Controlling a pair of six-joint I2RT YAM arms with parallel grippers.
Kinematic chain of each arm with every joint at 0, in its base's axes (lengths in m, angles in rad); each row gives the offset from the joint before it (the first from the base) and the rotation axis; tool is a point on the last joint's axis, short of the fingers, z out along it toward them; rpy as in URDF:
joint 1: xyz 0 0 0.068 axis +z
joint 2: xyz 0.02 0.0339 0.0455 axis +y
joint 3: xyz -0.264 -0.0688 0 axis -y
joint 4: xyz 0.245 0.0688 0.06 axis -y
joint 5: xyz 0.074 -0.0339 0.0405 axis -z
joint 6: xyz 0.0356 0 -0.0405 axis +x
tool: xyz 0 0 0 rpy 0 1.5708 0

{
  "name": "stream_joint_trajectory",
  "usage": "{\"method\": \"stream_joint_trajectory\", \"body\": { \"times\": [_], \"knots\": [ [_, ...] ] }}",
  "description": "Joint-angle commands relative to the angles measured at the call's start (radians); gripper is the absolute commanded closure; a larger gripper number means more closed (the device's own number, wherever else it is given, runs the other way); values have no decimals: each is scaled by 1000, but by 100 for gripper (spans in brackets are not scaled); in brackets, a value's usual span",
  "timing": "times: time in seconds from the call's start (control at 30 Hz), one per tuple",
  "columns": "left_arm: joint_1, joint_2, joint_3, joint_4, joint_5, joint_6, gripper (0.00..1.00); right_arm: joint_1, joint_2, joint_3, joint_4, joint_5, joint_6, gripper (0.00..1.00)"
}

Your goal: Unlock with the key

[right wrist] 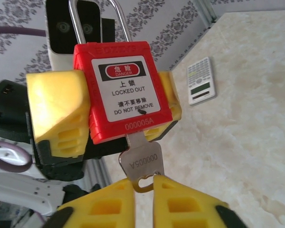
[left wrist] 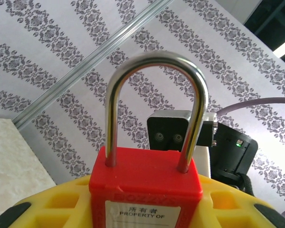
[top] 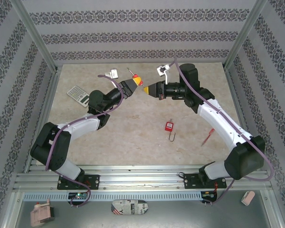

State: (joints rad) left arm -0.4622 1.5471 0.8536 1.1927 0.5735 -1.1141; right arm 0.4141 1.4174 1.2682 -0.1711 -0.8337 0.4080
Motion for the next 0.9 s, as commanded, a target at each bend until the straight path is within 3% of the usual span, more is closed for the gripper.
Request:
{"method": "stream_joint_trajectory", "body": {
  "times": [0.0,0.33,0.5,0.87],
  "knots": [
    [-56,-50,19,-22,179,36,100,37,38,41,32,158,-50,80],
    [-60,-111,53,-282,147,122,100,78,48,59,-35,243,-122,72],
    [-64,-128,48,-308,144,139,100,83,49,47,-28,237,-120,82],
    [-52,-125,37,-287,157,131,100,57,12,8,-4,147,-83,75]
  ]
}}
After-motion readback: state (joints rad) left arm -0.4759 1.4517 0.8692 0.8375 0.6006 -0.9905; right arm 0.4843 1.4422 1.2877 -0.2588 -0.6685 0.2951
